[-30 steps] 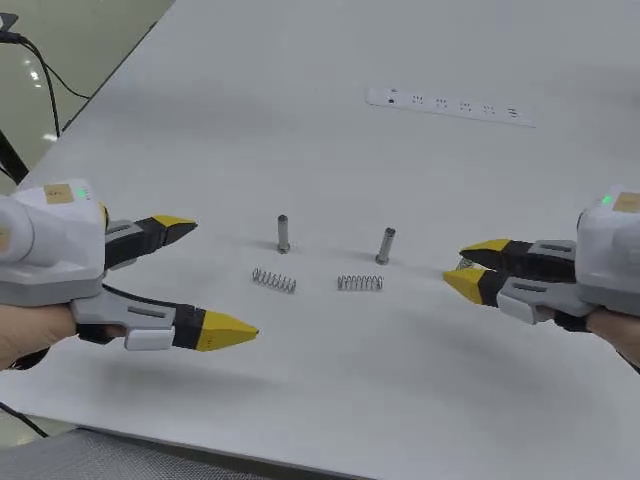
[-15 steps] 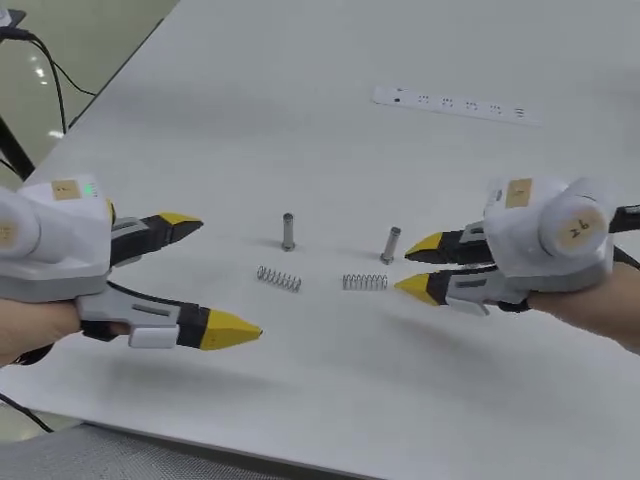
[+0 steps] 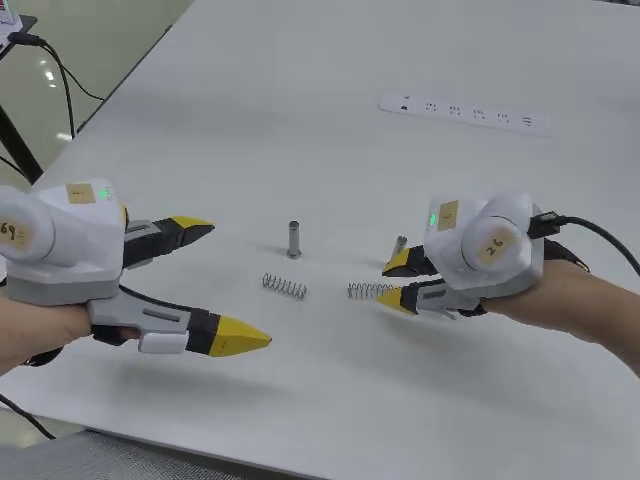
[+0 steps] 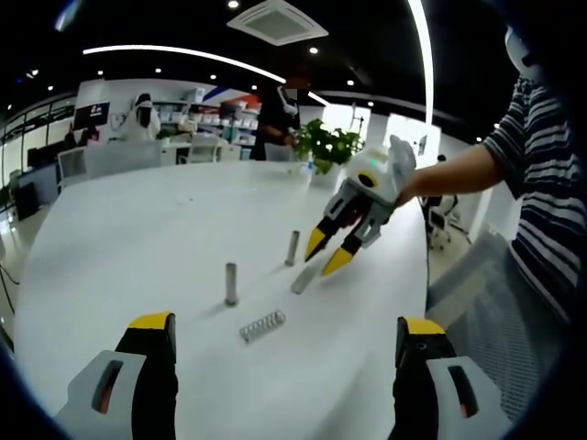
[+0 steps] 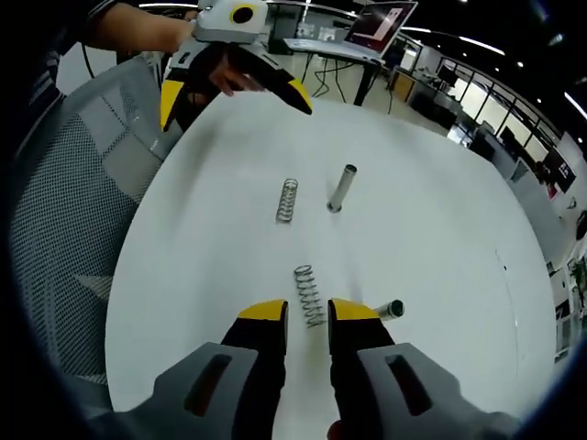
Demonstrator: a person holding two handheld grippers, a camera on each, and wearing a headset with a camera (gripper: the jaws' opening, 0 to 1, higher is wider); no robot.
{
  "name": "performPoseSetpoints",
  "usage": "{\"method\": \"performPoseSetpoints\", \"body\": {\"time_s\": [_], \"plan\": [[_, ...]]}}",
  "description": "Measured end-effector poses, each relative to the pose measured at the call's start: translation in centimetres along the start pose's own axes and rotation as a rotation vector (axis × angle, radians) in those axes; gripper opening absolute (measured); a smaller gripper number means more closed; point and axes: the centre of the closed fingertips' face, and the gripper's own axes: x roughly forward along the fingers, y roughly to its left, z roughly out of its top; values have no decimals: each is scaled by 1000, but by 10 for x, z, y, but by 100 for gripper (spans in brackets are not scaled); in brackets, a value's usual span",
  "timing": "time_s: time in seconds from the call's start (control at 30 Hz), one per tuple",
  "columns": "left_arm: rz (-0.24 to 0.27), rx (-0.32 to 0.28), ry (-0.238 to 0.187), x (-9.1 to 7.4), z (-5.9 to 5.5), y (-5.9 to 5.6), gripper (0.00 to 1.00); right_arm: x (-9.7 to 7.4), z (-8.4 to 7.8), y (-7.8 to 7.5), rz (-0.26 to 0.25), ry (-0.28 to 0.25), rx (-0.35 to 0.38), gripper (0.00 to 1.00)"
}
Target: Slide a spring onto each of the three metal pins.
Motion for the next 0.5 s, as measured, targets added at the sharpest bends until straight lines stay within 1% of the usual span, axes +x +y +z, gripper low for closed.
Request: {"method": "performPoseSetpoints", "body": {"time_s": [0.07, 0.2, 0.33, 0.5], "plan": [[-2, 1, 2, 0, -1, 0, 97, 4, -2, -2, 1, 10, -9, 15], [-1, -1, 3, 0, -1, 1, 96, 10, -4, -3, 10, 24, 4, 14], [-1, -1, 9, -1, -1, 1, 96, 16, -9, -1, 26, 42, 12, 13], [5, -3, 11, -4, -2, 2, 96, 19, -12, 2, 33, 57, -3, 9]]}}
